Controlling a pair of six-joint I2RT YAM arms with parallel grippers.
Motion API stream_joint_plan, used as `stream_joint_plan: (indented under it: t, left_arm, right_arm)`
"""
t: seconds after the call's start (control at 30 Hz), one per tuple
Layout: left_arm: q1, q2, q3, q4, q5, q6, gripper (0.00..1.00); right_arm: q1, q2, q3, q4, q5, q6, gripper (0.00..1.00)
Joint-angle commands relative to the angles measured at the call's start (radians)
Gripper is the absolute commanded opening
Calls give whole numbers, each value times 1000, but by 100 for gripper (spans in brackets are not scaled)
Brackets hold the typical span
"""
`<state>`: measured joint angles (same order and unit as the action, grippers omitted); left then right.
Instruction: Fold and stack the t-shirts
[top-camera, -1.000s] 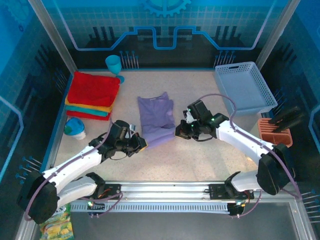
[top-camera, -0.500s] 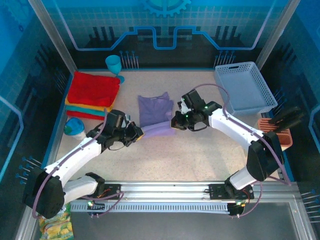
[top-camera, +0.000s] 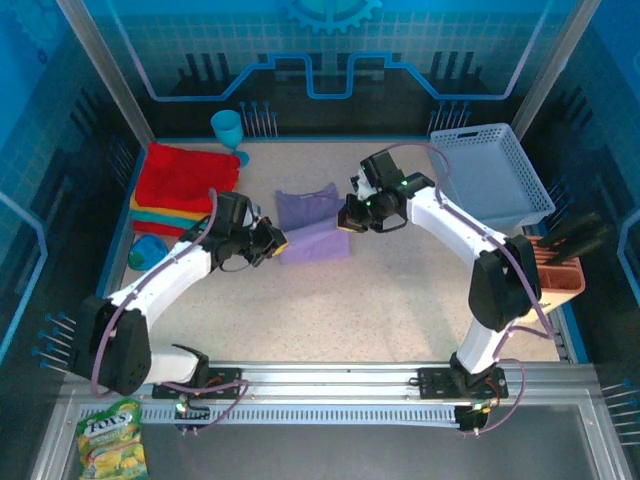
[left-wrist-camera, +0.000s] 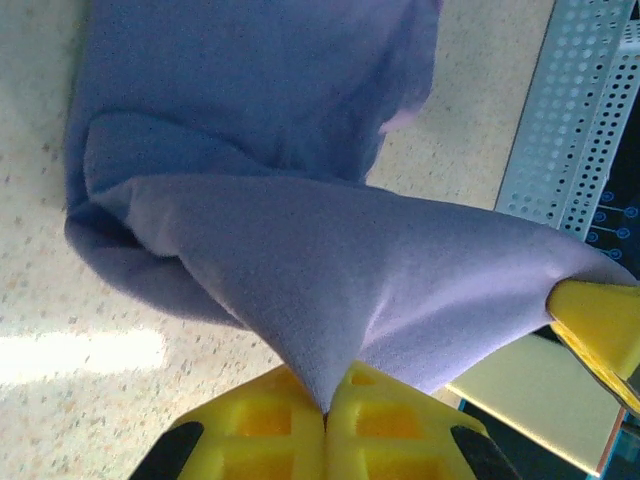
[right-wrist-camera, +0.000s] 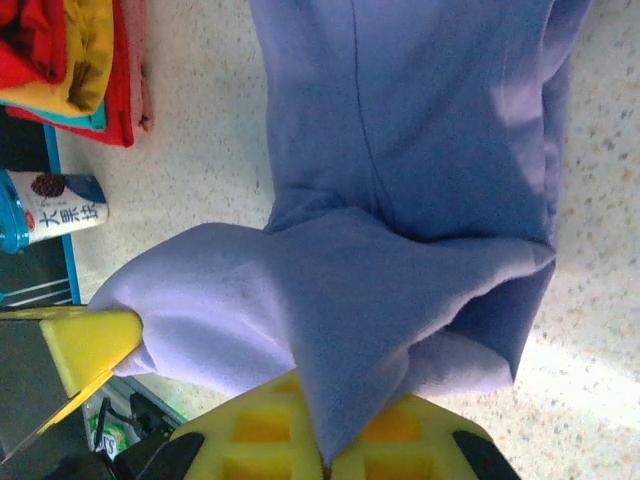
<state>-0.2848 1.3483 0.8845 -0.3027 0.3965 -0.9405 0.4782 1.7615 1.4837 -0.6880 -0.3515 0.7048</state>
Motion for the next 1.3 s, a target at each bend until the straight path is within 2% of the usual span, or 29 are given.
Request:
stream_joint_plan:
  t: [0.0, 0.53, 0.93, 1.03, 1.27]
  left_arm:
    - [25, 55, 68, -10, 19, 42, 0]
    - [93, 294, 273, 31, 69, 51, 0]
    - [110, 399, 378, 74, 103, 22, 0]
    - [110, 399, 390, 74, 105, 20, 0]
    - [109, 375, 368, 78, 113, 15, 0]
  right_arm:
    - [-32, 57, 81, -61, -18, -38, 0]
    - [-101, 328, 425, -181, -56, -102, 0]
    - [-119, 465, 653, -254, -62, -125, 0]
    - [-118, 470, 677, -267, -63, -135, 0]
    - [-118, 409, 615, -245, -55, -145, 0]
